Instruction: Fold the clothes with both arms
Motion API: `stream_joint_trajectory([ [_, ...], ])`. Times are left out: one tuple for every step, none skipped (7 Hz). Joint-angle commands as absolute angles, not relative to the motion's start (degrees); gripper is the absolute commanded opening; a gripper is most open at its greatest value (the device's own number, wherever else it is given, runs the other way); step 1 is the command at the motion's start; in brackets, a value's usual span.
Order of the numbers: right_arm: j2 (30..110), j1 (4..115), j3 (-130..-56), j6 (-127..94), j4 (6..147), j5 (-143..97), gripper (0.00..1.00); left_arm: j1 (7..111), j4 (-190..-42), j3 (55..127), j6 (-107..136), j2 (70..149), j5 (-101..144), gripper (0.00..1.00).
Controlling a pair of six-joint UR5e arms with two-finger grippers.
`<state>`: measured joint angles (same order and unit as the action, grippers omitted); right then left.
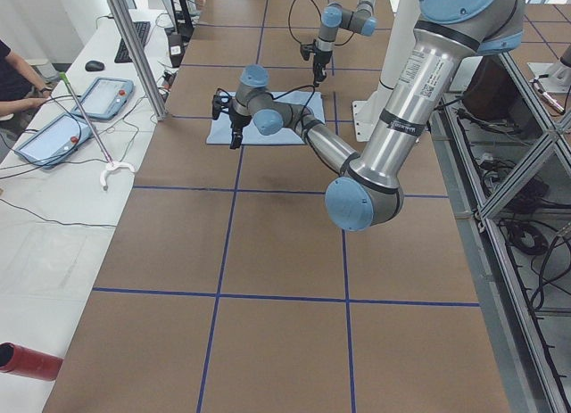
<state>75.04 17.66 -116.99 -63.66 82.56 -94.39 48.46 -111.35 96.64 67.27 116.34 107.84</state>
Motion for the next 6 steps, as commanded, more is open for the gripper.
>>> stream_joint_trajectory([
  [72.2, 21.0, -117.2, -62.8, 82.7, -95.6, 1.0, 48.4, -111.4, 96.8, 67.2, 116.5, 107.8, 1.0],
  [69.4, 22.9, -116.6, -62.8, 82.8, -97.9, 1.0, 48.2, -111.3, 97.6, 67.3, 116.5, 108.3, 1.0],
  [68.2, 24.5, -116.7, -63.5, 82.4, -99.9, 1.0, 47.8, -111.1, 97.8, 68.2, 116.1, 114.9, 1.0],
  [68.1, 26.4, -116.7, -63.7, 82.4, -103.2, 1.0, 46.4, -111.1, 99.6, 75.2, 114.5, 118.5, 1.0],
  [68.1, 27.8, -116.8, -63.8, 82.4, -106.0, 1.0, 40.9, -111.1, 105.3, 84.2, 110.9, 117.3, 1.0],
  [68.1, 28.2, -117.0, -64.4, 82.4, -107.0, 1.0, 35.9, -110.6, 109.6, 94.8, 109.7, 115.2, 1.0],
])
